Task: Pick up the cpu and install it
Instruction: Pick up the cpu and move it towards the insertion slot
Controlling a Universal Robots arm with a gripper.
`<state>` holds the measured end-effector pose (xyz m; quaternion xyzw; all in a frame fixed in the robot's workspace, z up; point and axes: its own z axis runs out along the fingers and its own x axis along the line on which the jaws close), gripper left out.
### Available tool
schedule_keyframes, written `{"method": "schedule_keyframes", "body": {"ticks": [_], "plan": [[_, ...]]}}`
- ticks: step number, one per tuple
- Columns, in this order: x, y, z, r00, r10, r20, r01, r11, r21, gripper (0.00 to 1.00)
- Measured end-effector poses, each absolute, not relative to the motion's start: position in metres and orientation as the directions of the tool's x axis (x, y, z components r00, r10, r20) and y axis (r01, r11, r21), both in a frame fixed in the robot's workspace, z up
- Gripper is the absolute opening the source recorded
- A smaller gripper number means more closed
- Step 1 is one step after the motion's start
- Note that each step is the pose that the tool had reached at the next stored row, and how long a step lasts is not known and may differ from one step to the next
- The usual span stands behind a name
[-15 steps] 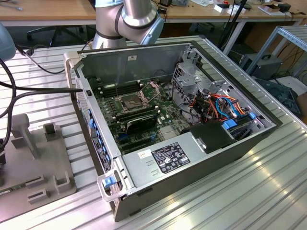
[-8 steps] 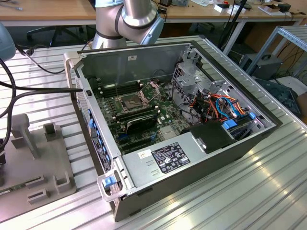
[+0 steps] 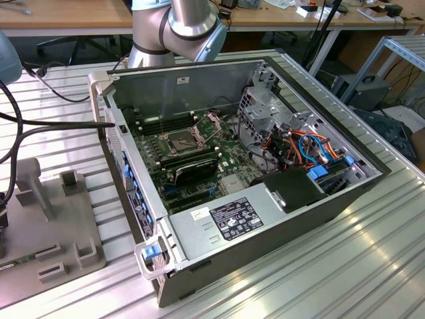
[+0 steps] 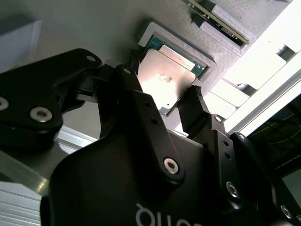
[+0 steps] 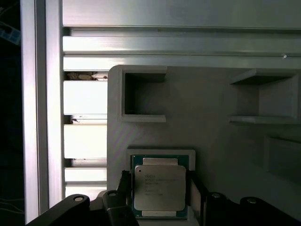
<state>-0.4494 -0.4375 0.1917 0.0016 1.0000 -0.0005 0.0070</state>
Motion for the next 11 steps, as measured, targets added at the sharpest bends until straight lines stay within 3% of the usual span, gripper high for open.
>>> {"method": "schedule_keyframes", "body": {"ticks": [4,11], "plan": [[-0.4494,-0.4375,0.1918,-1.0,0.003,-0.014,0.003,1.0,-0.001,0.55],[-0.4493,-0.4375,0.1918,-1.0,0.003,-0.014,0.003,1.0,-0.001,0.55]]}}
